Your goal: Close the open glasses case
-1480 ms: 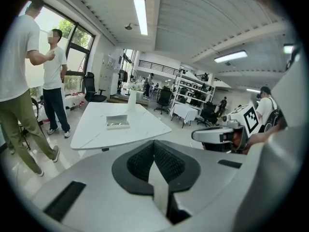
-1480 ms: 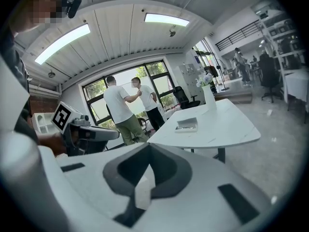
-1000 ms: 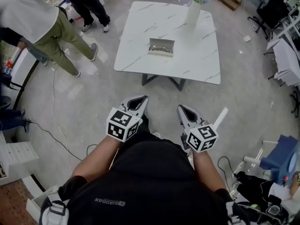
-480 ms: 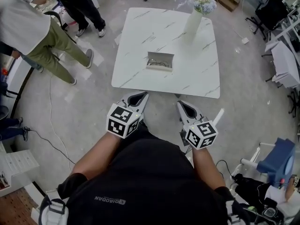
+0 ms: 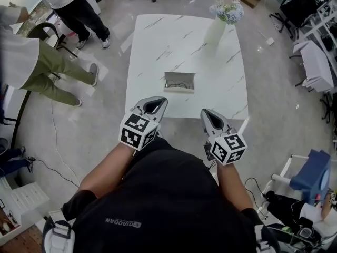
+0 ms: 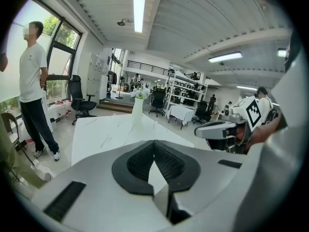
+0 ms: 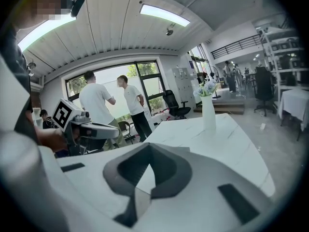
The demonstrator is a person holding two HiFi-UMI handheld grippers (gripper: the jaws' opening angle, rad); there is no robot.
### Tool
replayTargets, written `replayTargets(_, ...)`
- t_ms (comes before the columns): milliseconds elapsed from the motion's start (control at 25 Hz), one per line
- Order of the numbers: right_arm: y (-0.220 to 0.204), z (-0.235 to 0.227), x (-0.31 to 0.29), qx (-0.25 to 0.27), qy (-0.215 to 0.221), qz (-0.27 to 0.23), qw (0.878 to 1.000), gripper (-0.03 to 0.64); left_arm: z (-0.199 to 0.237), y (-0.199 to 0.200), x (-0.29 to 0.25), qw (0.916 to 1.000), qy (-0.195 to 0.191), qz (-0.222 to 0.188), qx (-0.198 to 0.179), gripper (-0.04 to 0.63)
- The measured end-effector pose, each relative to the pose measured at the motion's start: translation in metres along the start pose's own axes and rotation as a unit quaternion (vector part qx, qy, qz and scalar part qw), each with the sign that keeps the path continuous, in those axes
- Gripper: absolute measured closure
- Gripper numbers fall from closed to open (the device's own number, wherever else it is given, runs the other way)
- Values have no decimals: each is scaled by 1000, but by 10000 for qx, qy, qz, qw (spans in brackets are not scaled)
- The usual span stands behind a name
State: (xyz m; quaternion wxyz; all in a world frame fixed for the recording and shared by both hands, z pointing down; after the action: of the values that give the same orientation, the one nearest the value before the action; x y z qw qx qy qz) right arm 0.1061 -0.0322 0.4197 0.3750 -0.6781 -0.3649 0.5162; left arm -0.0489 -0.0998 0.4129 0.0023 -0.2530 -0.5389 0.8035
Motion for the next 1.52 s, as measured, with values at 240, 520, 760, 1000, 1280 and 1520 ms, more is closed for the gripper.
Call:
replayTargets(240, 20, 3, -36, -51, -261, -97, 9996, 615, 38, 20, -7, 9994, -274, 40, -228, 592)
replayTargets(520, 27, 14, -59, -75, -476, -70, 9988, 615, 73, 24, -6, 9986, -457, 47, -254, 592)
replayTargets(760, 27, 15, -72, -146, -500, 54, 9986, 615, 85, 19, -4, 9987, -466, 8, -193, 592)
replayTargets(1000, 29, 10, -77, 150, -396, 71, 9991, 615, 86, 10, -6, 9994, -311, -43, -123, 592)
replayTargets(1280, 37, -10, -86, 374, -87, 119, 9992, 615, 81, 14, -17, 9999, 29, -99, -60, 592)
replayTargets(1520, 46, -32, -92, 558, 251, 161, 9980, 615, 72, 22, -33, 9994, 319, -160, 3, 592)
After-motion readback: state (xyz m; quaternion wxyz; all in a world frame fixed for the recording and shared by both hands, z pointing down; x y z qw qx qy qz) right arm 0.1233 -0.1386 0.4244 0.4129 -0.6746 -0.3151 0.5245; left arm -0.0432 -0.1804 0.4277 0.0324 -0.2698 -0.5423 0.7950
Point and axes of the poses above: the fingertips, and each gripper's own axes: x backward along the fingers, z to its left, y out of its top, the point moved 3 cm from there along x, backward along the fingers, and after that the axes turned 13 degrees about -y, right-handed, at the moved point
